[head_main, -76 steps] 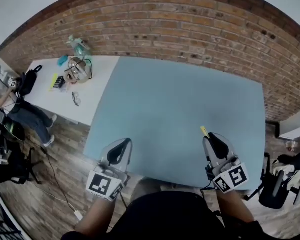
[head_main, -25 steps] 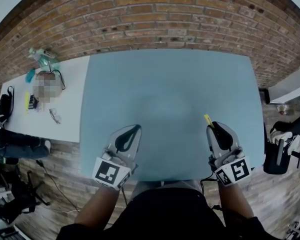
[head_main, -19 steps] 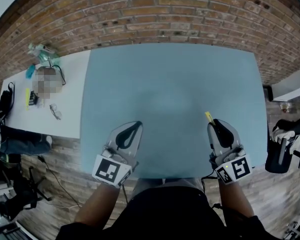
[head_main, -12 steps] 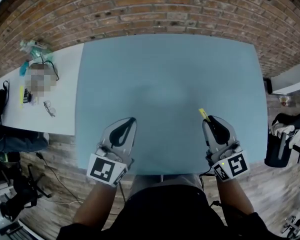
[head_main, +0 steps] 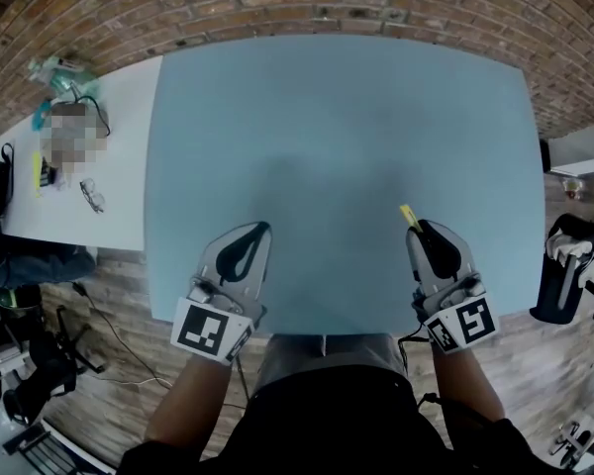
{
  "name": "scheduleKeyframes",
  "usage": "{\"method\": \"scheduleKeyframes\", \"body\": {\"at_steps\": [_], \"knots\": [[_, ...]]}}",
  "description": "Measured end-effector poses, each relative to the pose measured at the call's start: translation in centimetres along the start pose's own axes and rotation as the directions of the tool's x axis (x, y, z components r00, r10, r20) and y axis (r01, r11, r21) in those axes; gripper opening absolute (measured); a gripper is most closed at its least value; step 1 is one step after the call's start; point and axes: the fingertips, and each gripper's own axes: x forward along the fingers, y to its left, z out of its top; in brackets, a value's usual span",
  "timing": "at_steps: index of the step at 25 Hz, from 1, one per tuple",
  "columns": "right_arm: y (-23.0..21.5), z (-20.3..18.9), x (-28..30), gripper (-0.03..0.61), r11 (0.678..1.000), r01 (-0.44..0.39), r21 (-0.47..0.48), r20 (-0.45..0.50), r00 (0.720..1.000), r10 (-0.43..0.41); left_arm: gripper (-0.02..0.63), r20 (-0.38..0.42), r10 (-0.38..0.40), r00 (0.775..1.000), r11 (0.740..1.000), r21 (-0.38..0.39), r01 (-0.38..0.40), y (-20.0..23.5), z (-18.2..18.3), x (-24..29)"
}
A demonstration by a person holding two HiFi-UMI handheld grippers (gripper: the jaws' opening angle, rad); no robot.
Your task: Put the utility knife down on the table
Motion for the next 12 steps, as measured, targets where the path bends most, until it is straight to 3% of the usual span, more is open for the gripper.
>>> {"method": "scheduleKeyframes", "body": {"at_steps": [7,12], "knots": [[-0.3,-2.4,0.6,0.071,1.0,-0.009,0.026,-0.035,0.999,0.01,-0.015,-0.03,0.001,1.0,1.0,-0.014,-0.002,-0.1,-1.9,0.5],[-0.5,-4.1,1.3,0.071,0.999,-0.015,0.028,-0.06,0.998,0.017,-0.015,-0.044,0.004,0.999,0.997,-0.073,-0.007,-0.4,-2.4,1.2]]}}
